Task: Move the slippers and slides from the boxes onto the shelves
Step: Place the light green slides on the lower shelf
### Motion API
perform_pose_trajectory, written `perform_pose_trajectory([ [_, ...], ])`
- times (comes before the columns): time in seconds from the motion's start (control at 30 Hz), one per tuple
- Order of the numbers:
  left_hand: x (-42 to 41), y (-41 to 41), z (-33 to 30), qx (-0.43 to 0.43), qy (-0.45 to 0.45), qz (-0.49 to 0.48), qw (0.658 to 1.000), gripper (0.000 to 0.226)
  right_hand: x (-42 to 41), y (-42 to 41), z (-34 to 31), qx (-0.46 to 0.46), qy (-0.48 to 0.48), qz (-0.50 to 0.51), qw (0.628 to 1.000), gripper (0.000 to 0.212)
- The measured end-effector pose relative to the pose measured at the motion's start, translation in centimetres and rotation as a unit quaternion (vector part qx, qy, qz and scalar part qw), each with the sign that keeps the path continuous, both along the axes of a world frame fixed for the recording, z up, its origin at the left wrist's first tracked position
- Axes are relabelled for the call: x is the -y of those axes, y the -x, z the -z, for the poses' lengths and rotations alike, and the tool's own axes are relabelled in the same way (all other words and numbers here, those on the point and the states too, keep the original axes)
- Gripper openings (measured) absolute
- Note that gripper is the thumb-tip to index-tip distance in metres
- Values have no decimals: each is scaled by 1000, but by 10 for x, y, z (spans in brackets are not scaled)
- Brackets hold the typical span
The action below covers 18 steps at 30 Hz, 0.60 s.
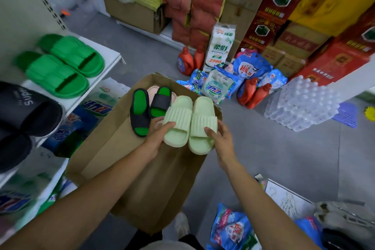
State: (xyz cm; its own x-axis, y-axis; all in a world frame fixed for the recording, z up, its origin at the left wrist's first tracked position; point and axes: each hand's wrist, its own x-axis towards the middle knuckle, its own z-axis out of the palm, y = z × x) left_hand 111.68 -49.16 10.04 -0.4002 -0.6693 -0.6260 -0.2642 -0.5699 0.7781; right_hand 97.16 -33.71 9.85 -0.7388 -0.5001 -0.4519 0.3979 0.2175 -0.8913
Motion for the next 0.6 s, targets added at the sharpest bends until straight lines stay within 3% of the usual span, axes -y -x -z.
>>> perform_pose_trajectory([
  [0.23, -34, -57, -92, -84, 104, -67, 989, 46, -9, -22, -84, -111, 65, -110, 986, 57],
  [0.4, -58, -114, -150, -103, 183, -131, 969, 60, -9, -51, -136, -183, 102, -183, 961, 55],
  [0.6, -80, -197, -189, -88, 254, -214, 939, 40, 1, -115, -181, -219, 156, -269, 925, 46],
])
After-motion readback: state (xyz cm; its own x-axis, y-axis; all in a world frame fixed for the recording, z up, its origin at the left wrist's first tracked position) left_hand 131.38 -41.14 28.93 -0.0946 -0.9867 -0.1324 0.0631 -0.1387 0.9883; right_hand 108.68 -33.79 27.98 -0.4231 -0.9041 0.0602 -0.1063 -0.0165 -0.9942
